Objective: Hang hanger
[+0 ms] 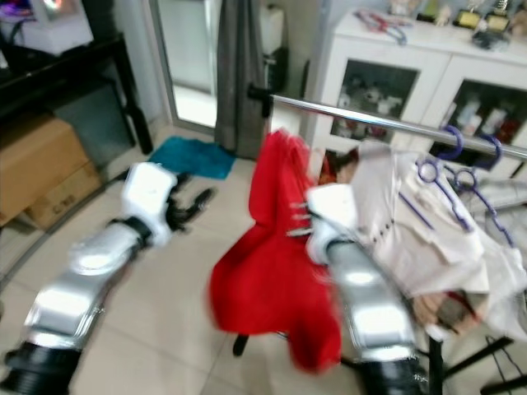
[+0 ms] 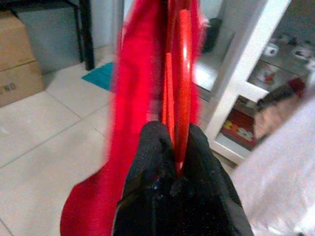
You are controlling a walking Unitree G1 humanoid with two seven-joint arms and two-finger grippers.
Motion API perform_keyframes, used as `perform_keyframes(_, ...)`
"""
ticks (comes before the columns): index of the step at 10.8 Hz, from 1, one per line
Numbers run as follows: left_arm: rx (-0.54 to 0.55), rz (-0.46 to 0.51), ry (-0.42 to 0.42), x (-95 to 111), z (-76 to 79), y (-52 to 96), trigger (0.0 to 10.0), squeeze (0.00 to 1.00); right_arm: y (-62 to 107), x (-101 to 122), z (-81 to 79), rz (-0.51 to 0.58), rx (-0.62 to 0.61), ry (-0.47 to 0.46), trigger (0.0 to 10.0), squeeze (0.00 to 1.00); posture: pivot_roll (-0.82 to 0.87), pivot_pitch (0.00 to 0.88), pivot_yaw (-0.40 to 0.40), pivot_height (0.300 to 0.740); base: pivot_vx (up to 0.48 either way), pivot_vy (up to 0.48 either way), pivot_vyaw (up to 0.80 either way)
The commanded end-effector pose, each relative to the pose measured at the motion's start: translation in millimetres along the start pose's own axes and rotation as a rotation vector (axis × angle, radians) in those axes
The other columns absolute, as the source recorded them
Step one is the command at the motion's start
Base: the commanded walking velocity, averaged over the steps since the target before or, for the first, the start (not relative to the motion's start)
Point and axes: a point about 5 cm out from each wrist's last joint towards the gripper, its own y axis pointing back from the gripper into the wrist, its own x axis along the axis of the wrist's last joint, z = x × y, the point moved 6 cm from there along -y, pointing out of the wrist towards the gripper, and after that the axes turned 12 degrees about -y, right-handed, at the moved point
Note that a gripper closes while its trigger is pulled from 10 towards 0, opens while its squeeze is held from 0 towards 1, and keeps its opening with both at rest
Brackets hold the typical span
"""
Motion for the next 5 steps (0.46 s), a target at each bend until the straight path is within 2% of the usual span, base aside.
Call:
perform_keyframes(1,-0.041,0.019,0.001,6.6,10.3,-3.1,10.0,0.00,2.0,13.2,15.9,0.025,-0.050,0.008,10.0,0.00,0.01,0.000,-0.013,0.740,0.322,0.000,-0.80)
perform_keyframes(2,-0.052,0.016,0.000,5.7,12.1,-2.5,10.0,0.00,1.7,13.4,20.7,0.015,-0.066,0.023,10.0,0.00,0.01,0.000,-0.014,0.740,0.322,0.000,-0.80)
perform_keyframes(5,-0.066,0.015,-0.004,5.6,13.6,-2.2,10.0,0.00,1.5,16.3,17.8,0.003,-0.047,0.056,10.0,0.00,0.01,0.000,-0.014,0.740,0.321,0.000,0.00)
